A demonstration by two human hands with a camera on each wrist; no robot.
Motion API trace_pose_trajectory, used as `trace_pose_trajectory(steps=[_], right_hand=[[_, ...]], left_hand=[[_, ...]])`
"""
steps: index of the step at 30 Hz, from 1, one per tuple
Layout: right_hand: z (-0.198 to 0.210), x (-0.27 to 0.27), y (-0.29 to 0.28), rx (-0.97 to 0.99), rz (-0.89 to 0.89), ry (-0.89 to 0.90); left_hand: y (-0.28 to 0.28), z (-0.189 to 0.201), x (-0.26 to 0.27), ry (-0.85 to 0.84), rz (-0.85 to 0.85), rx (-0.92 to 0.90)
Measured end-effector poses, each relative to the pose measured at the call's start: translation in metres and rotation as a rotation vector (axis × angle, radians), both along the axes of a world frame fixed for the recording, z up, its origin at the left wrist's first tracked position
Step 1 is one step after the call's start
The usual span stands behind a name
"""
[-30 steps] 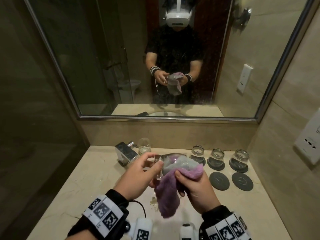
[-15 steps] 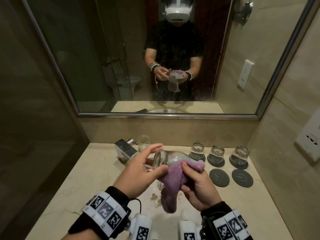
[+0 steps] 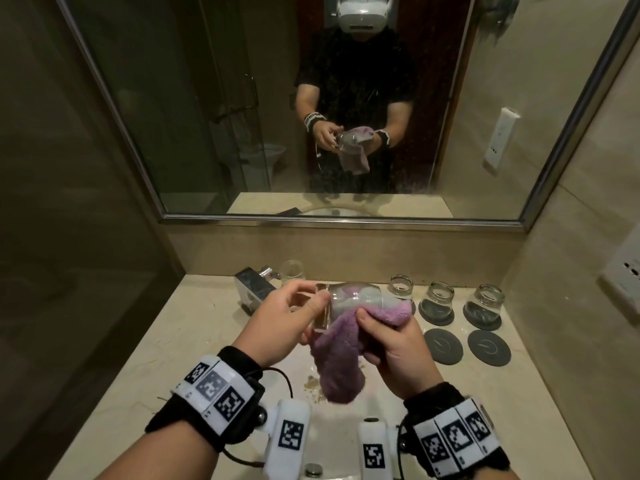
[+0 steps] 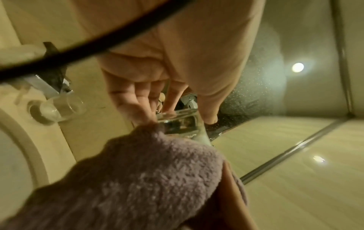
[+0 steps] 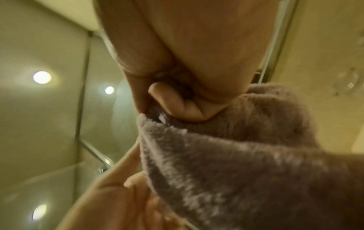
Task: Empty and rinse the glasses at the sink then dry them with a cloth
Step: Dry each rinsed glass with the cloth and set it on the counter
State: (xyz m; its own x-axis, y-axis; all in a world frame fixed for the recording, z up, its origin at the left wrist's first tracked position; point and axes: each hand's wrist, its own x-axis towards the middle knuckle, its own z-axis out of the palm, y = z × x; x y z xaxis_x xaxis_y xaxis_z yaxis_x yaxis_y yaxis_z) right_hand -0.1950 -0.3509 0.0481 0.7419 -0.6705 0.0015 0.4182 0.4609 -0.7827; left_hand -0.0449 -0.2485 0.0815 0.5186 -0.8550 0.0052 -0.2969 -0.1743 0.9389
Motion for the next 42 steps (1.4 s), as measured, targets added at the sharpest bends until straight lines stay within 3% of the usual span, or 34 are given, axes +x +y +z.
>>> trace_pose_trajectory(steps=[4, 9, 14, 17, 19, 23, 24, 27, 29, 34, 36, 39, 42], right_hand=[[-0.001, 0.002, -0.007, 0.160, 0.062, -0.007], [0.003, 0.001, 0.000, -0.076, 0.026, 0.001], [0.005, -0.001, -0.004, 0.237, 0.050, -0.032], [0.004, -0.001, -0.002, 0.092, 0.053, -0.029], [0.004, -0.001, 0.002, 0.008, 0.044, -0.006], [0.006, 0.000, -0.004, 0.265, 0.058, 0.002], [0.007, -0.002, -0.005, 0.297, 0.054, -0.006], [0.019, -0.003, 0.000, 0.185, 0.040, 0.004], [0.019, -0.003, 0.001, 0.103, 0.011, 0.027], [0.008, -0.006, -0.008, 0.248, 0.070, 0.018], [0.008, -0.009, -0.010, 0.126, 0.057, 0.024], [0.011, -0.009, -0.003, -0.112, 0.071, 0.057], [0.010, -0.008, -0.003, 0.010, 0.074, 0.038]], left_hand=[[0.007, -0.005, 0.001, -0.290, -0.050, -0.044], [0.002, 0.003, -0.003, 0.037, -0.034, -0.065], [0.008, -0.001, -0.004, -0.246, -0.106, -0.122], [0.004, 0.001, -0.002, -0.009, -0.072, -0.083], [0.001, 0.002, -0.001, 0.055, -0.052, -0.058], [0.006, 0.005, -0.003, -0.356, -0.113, -0.116], [0.006, 0.003, -0.002, -0.362, -0.114, -0.119], [0.000, 0.006, -0.002, -0.021, -0.076, -0.038], [-0.003, 0.006, -0.001, 0.079, -0.048, 0.005], [0.007, 0.005, 0.002, -0.287, -0.128, -0.018], [0.008, 0.005, 0.003, -0.245, -0.158, 0.003], [0.005, 0.008, -0.004, -0.013, -0.101, 0.005], [0.008, 0.007, -0.010, -0.126, -0.050, -0.020]])
